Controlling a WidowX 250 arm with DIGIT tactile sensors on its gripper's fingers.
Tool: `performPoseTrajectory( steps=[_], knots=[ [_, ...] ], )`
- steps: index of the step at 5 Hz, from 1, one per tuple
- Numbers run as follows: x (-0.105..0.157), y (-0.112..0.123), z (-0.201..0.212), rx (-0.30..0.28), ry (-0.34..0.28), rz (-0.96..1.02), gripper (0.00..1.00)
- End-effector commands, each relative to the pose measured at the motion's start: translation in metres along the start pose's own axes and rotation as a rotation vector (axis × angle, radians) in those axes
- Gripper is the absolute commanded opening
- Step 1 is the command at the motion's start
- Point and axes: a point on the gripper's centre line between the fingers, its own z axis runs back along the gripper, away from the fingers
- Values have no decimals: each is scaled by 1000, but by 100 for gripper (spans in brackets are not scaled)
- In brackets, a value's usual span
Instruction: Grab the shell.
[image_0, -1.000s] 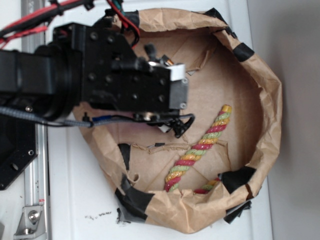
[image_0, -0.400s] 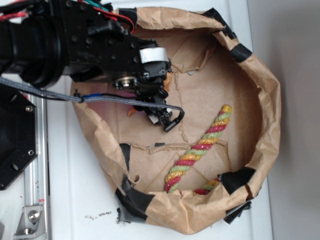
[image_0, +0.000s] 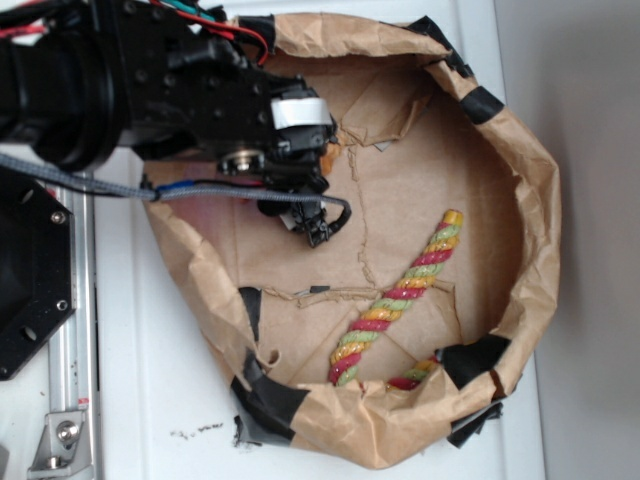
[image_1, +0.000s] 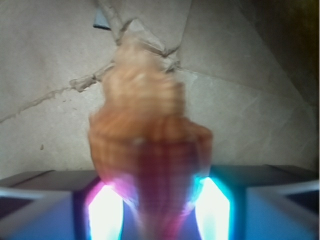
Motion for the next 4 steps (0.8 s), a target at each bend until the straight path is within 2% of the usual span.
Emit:
performPoseTrajectory(
  steps=[1,2,3,4],
  knots=[
    [31,-9,38,-116,-38,-198,0],
    [42,-43,87,-100,-49,-321,0],
    [36,-60,111,-112,52,-422,0],
    [26,-65,116,-56,56,-454,0]
  ],
)
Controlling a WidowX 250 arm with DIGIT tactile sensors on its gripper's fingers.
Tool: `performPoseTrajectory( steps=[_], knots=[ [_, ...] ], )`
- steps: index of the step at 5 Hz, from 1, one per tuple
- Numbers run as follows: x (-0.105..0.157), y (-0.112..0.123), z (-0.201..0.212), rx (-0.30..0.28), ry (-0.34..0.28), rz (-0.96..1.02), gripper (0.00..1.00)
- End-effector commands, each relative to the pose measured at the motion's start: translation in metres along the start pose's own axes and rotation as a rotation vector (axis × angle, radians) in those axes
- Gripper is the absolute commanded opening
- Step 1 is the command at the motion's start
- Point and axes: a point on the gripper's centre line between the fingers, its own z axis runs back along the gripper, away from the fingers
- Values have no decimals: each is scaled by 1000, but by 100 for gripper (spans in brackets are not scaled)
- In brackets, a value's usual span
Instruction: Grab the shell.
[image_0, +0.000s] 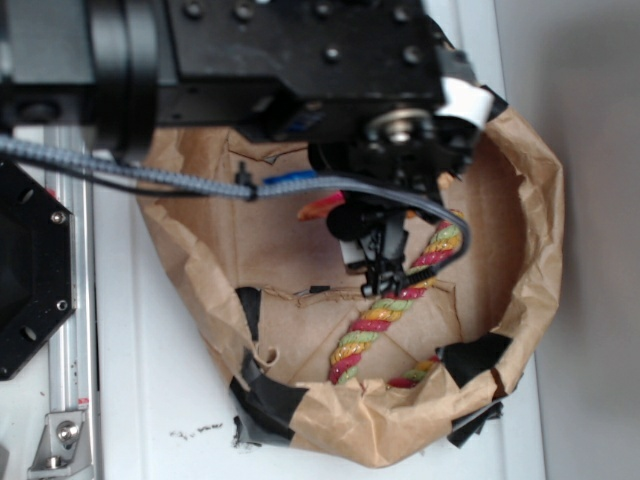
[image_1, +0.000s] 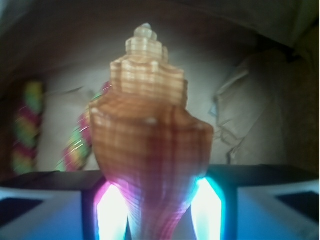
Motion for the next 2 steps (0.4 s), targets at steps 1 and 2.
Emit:
performPoseTrajectory(
  steps=[1,2],
  knots=[
    [-2,-5,17,100,-73,-13,0],
    [-4,0,17,101,-119,5,0]
  ],
)
